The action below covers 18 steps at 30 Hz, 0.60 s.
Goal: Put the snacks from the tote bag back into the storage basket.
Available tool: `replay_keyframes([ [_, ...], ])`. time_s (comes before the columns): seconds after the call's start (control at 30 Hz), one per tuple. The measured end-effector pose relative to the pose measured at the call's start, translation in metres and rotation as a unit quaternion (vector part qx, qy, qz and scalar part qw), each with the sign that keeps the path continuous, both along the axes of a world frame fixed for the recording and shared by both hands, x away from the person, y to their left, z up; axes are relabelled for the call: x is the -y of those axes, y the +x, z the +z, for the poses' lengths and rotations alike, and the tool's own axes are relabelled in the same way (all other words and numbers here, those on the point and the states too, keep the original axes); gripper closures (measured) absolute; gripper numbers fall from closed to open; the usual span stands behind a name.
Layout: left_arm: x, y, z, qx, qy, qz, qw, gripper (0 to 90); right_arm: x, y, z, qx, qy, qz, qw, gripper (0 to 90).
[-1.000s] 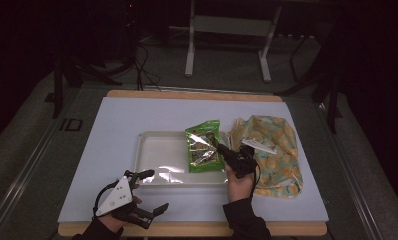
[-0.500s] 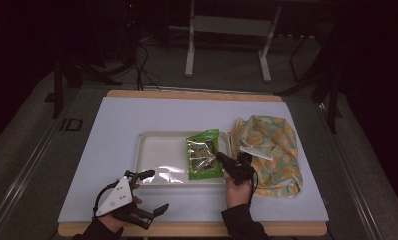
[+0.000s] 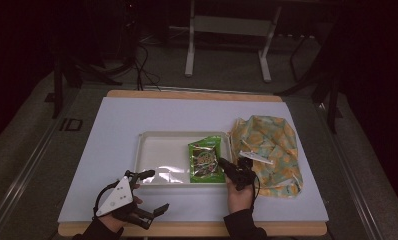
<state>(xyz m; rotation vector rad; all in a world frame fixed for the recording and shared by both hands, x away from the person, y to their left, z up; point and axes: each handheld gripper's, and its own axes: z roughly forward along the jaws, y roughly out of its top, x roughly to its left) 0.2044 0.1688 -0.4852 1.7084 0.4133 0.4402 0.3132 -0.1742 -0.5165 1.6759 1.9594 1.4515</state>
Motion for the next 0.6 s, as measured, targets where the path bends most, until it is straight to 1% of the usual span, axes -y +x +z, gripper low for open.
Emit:
replay_keyframes([
  [0.1,0.0004,0.0001,-0.0002,0.0,0.001,0.0,1.0,0.4,0.0034,-0.0024,0.0004,0.0,-0.011,-0.005,0.9999,89.1],
  [0.23,0.001,0.0003,-0.0003,0.0,0.001,0.0,1.0,0.3,0.0087,-0.0036,-0.004,-0.015,-0.009,-0.011,0.9998,88.9],
  [0.37,0.0012,0.0005,-0.0002,-0.001,0.002,-0.001,1.0,0.4,0.0108,-0.0031,-0.0072,-0.021,-0.011,-0.013,0.9996,88.1],
  [0.43,0.0012,0.0006,-0.0002,0.0,0.002,-0.001,1.0,0.4,0.0109,-0.0022,-0.0075,-0.025,-0.013,-0.014,0.9995,86.3],
  [0.47,0.0012,0.0007,-0.0003,0.0,0.003,-0.001,1.0,0.4,0.0109,-0.0009,-0.0076,-0.025,-0.018,-0.013,0.9994,83.2],
  [0.53,0.0012,0.0008,-0.0002,-0.001,0.002,-0.001,1.0,0.3,0.0106,-0.0004,-0.0078,-0.028,-0.021,-0.012,0.9993,81.8],
  [0.6,0.0012,0.0008,-0.0002,-0.001,0.002,-0.001,1.0,0.3,0.0104,-0.0001,-0.0081,-0.027,-0.019,-0.01,0.9994,78.3],
])
